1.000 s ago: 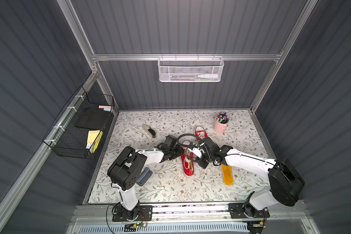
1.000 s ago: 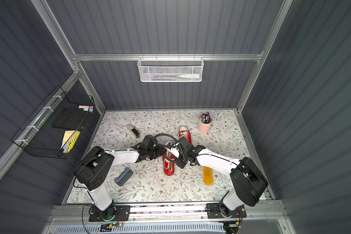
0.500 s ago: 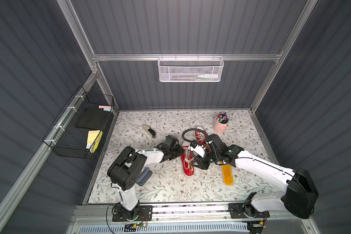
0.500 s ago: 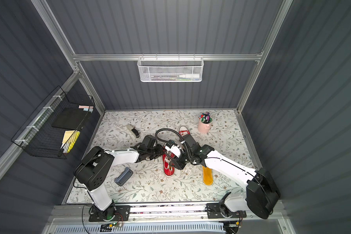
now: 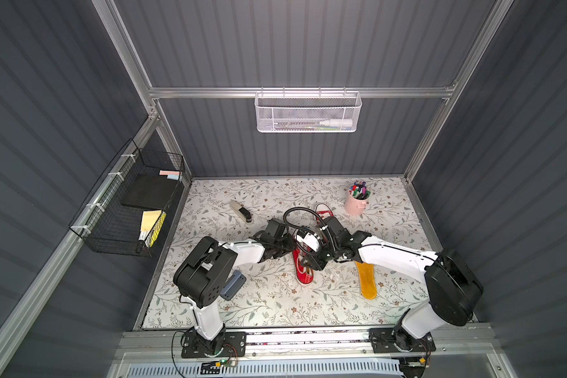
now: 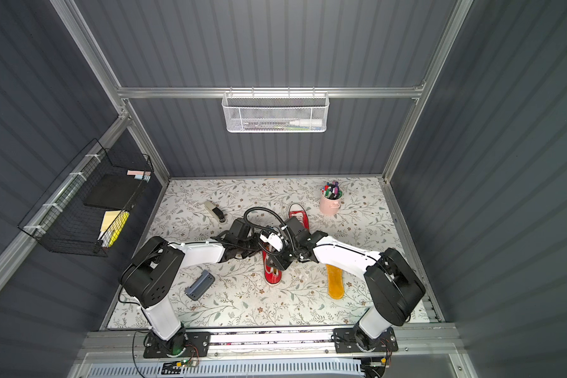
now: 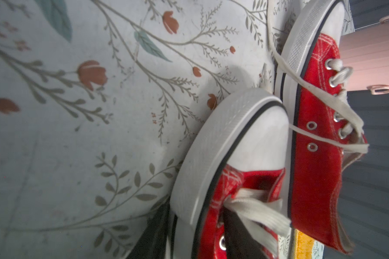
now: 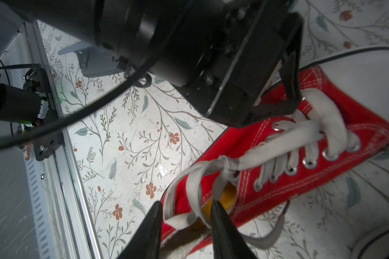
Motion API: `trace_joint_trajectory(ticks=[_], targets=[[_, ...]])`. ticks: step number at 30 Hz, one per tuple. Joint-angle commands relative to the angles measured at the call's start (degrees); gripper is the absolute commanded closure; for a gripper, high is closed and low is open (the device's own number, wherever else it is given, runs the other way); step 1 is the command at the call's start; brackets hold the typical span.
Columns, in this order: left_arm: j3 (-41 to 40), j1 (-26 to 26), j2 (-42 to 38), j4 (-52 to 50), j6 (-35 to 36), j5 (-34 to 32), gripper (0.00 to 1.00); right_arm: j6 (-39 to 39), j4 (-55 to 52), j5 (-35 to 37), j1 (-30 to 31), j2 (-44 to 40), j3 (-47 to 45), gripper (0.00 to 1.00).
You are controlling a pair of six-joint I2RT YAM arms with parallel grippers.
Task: Remove the insole from the shoe
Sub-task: Untie the shoelace on the shoe.
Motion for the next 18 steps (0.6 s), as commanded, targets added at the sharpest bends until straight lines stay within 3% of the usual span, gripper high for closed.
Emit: trace_joint_trajectory(ticks=[1, 8, 18], targets=[[-1.48, 1.00, 1.30, -6.05, 1.12, -2.31, 0.57, 0.44, 1.95, 0.38, -0.04, 0.73, 1.90, 0.70], [-1.60, 0.95, 1.30, -6.03, 1.07, -2.31, 0.57, 0.08, 0.65, 1.02, -0.02, -1.27, 1.78, 1.00], [-1.56, 0.95, 2.11, -5.99, 1.02, -2.66, 0.57, 1.74, -5.01, -2.50, -0.10, -13.61, 1.47, 1.00]])
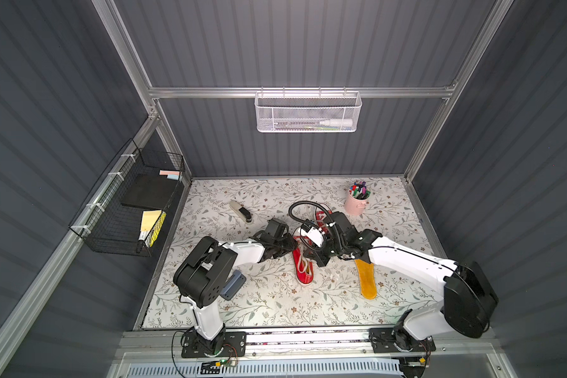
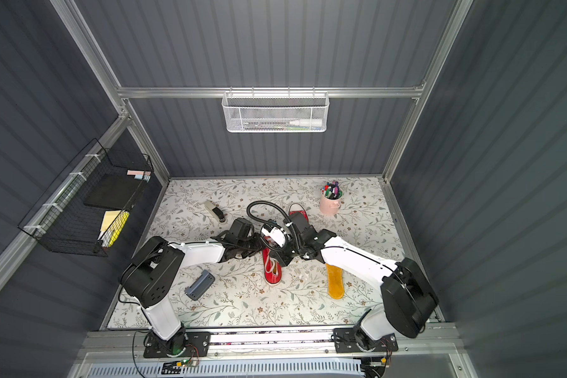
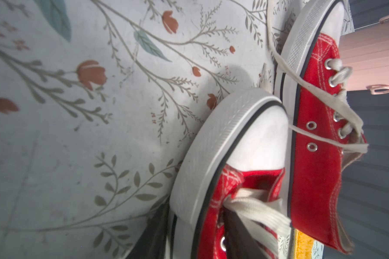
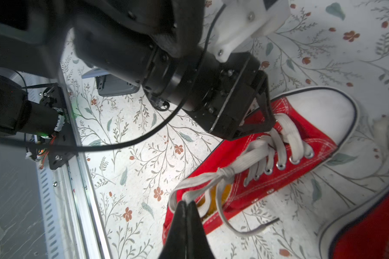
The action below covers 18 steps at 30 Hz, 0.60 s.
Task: Remove the insole from the shoe
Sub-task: Untie the shoelace on the shoe.
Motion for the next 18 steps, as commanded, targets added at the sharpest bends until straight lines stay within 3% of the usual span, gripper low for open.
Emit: trace_joint_trajectory(ticks=[1, 10, 18], targets=[[-1.48, 0.97, 2.23, -6.21, 1.09, -2.67, 0.57, 1.51, -2.37, -3.41, 0.13, -5.69, 0.72, 1.00], [-0.79, 0.94, 2.66, -6.88, 1.42, -2.83, 0.57, 3.92, -0.88, -2.17, 0.18, -17.05, 3.29, 1.00], [-0.86, 0.94, 3.34, -6.76, 1.29, -2.94, 0.57, 5.76, 4.11, -1.40, 0.20, -18.00, 3.62, 1.00]])
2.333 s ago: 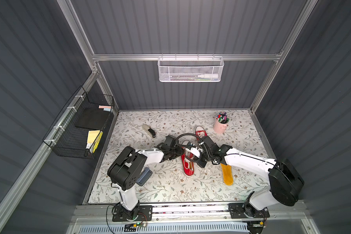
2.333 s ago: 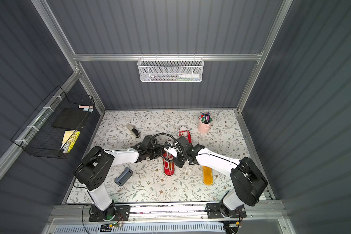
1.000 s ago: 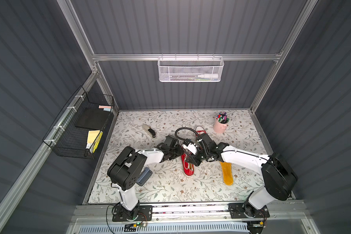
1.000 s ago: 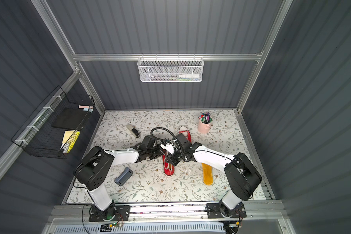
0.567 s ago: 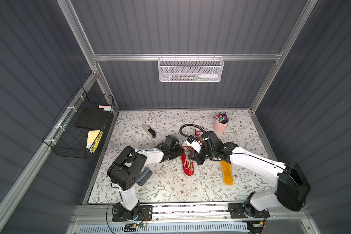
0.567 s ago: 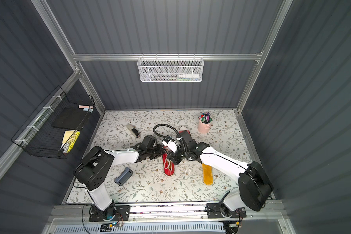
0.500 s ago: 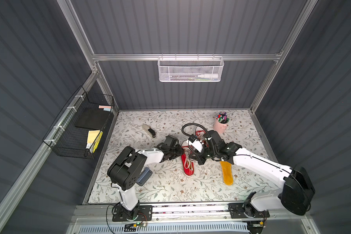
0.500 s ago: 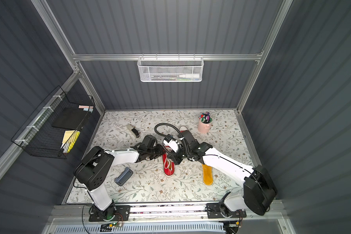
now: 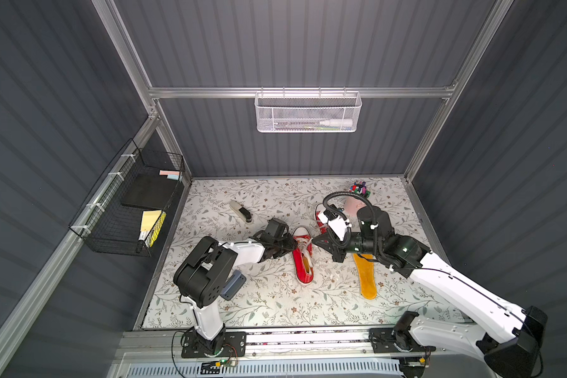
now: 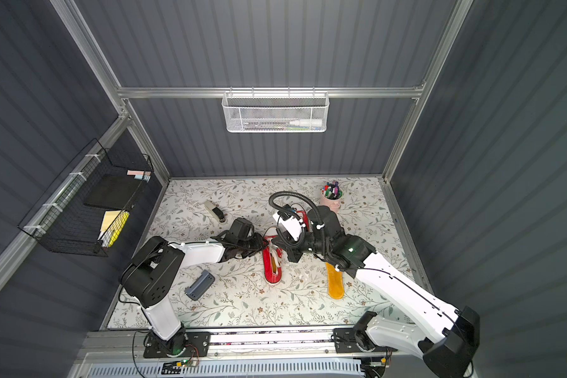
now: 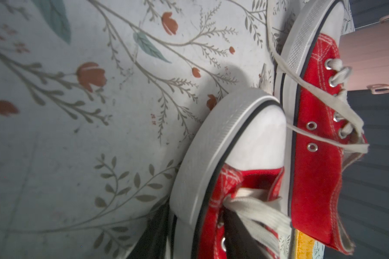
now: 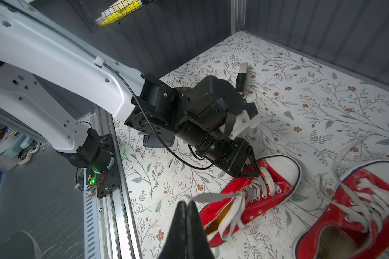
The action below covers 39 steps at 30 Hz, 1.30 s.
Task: Remove the insole from the shoe
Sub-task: Untie the shoelace on the shoe.
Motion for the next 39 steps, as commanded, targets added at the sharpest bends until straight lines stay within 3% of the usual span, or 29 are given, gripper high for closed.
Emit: trace_joint_trajectory(ticks=[1, 4, 7, 9, 16, 20, 22, 26, 28, 31, 33, 36, 39], targets=[[-1.15, 0.86, 3.39, -6.48, 0.95, -2.86, 0.57, 1.37, 4.03, -0.58, 0.22, 0.29, 1.59, 1.00], [-0.97, 0.86, 2.88, -6.14, 0.87, -3.06, 0.55, 1.26, 6.78, 1.44, 0.21, 2.98, 1.18, 1.00], [-0.97, 0.90, -0.70, -6.52, 0.86, -5.93, 0.47, 1.81, 9.58, 6.48, 0.06, 10.26, 2.29, 1.00], [-1.15, 0.86, -4.82, -6.57, 0.41, -10.05, 0.43, 3.20, 11.08, 11.96, 0.02, 16.42, 4.29, 1.00], [-8.79, 0.86, -24.07, -17.81, -7.21, -24.35, 0.41, 7.77, 7.87, 16.52, -0.01, 38.52, 18.41, 1.00], [-13.96, 0.70, -32.54, -21.67, -5.39, -22.88, 0.41, 9.36, 8.63, 19.19, -0.03, 47.47, 21.44, 0.99], [-15.01, 0.62, -34.95, -23.35, -1.99, -19.57, 0.41, 8.81, 7.16, 18.68, -0.05, 49.61, 23.25, 0.84], [-14.07, 0.48, -35.30, -23.95, 5.81, -10.18, 0.36, 7.74, 4.51, 19.98, -0.58, 46.61, 23.40, 0.60], [-14.36, 0.48, -32.58, -20.25, 9.66, -0.35, 0.28, 7.62, 2.22, 19.75, -1.45, 43.40, 22.75, 0.54], [-13.90, -0.10, -27.99, -17.42, 12.04, 7.78, 0.28, 5.63, -2.01, 18.75, -2.98, 36.05, 19.77, 0.53], [-13.38, -0.76, -26.06, -15.87, 12.80, 9.76, 0.30, 1.60, -2.46, 17.77, -3.57, 29.58, 14.57, 0.55], [-12.52, -1.16, -24.07, -14.61, 13.14, 9.74, 0.32, -9.37, -2.16, 15.89, -3.67, 19.38, 3.19, 0.58], [-11.92, -1.25, -23.01, -13.93, 12.50, 8.24, 0.33, -24.79, -5.01, 19.25, -3.73, 12.45, -6.24, 0.59]])
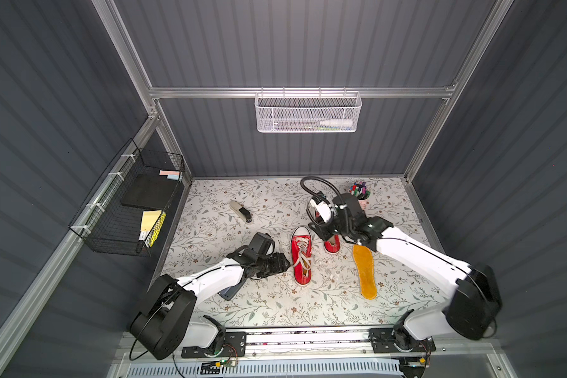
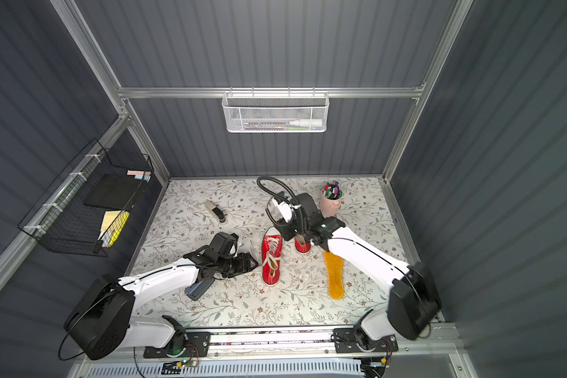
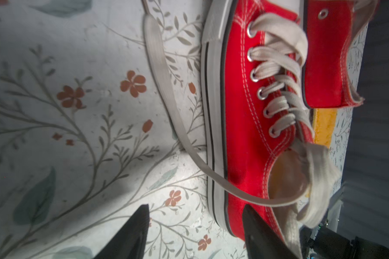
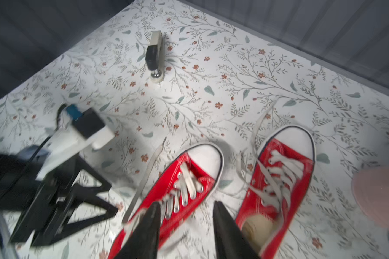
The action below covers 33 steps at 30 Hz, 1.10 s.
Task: Remove the insole from the shoe
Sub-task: Untie the shoelace on the shoe.
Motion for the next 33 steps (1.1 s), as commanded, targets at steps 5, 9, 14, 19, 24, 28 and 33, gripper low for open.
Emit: trace_joint_trajectory(ticks=[5, 9, 14, 19, 24, 28, 33], targets=[[1.06, -0.05, 1.68, 2.62, -4.88, -4.69, 0.33, -29.59, -15.18, -4.57, 0.47, -2.96, -11.12, 0.57], [-0.22, -0.04, 2.79, 5.53, -9.49, -8.52, 0.37, -32.67, -7.94, -9.00, 0.92, -1.14, -12.52, 0.54], [2.09, -0.05, 5.10, 5.73, -9.57, -8.80, 0.36, -34.86, -3.75, -10.15, 1.10, 6.14, -9.03, 0.53], [6.85, -0.05, 7.85, 4.34, -8.57, -6.78, 0.34, -35.50, -0.71, -13.38, 1.07, 11.43, -6.84, 0.54], [12.21, 0.11, 12.05, 2.89, -5.72, -5.90, 0.33, -35.79, 0.62, -13.38, 1.10, 14.11, -5.83, 0.61], [14.48, 0.64, 15.93, 4.05, -5.53, -5.83, 0.33, -37.30, -0.13, -14.67, 1.11, 15.18, -5.46, 0.69], [18.07, 0.91, 20.38, 4.38, -4.66, -4.37, 0.34, -35.09, 1.89, -13.82, 1.09, 15.57, -4.68, 0.66]])
